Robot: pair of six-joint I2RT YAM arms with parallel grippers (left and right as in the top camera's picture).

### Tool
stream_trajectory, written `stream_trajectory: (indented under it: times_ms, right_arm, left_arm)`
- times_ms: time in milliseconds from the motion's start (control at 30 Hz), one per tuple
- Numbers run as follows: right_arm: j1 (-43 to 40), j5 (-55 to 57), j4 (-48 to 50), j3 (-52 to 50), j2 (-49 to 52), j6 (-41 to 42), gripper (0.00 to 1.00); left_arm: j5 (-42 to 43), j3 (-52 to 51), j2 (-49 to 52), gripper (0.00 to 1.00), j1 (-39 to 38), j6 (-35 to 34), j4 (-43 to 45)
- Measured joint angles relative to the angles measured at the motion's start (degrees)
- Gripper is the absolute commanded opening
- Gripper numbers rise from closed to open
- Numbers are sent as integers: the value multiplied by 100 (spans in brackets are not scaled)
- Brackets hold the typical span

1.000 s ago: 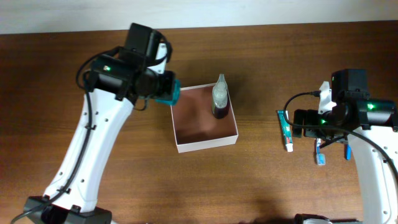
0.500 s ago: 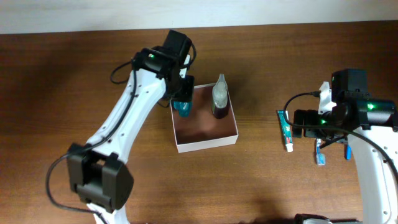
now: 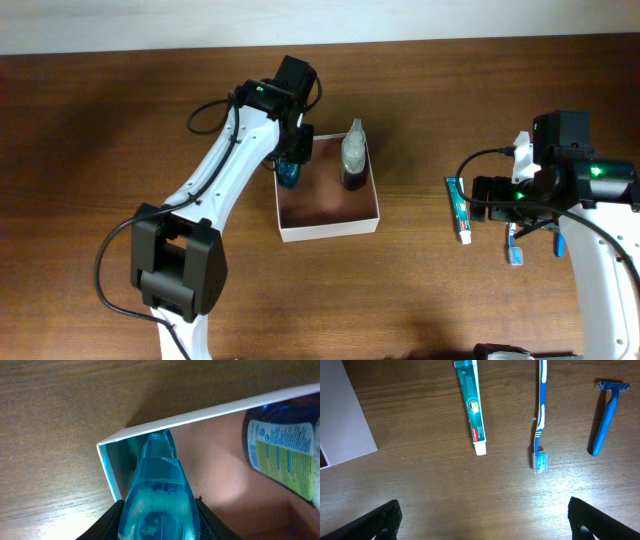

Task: Pack container
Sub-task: 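Carry the mouthwash bottle into the box's back-left corner and release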

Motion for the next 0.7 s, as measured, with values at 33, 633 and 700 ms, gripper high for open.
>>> stream_trajectory:
  times_ms: [33,633,700]
  right_arm:
    - [0,0,0,2,0,2,99]
    - [0,0,-17,2,0,2,99]
    - [0,0,-17,0,0,0,99]
  left_arm:
    - [-20,2,0,0,0,-7,28]
    - [-275,2,0,72,0,-192,13]
    - [-275,2,0,73,0,-190,-15]
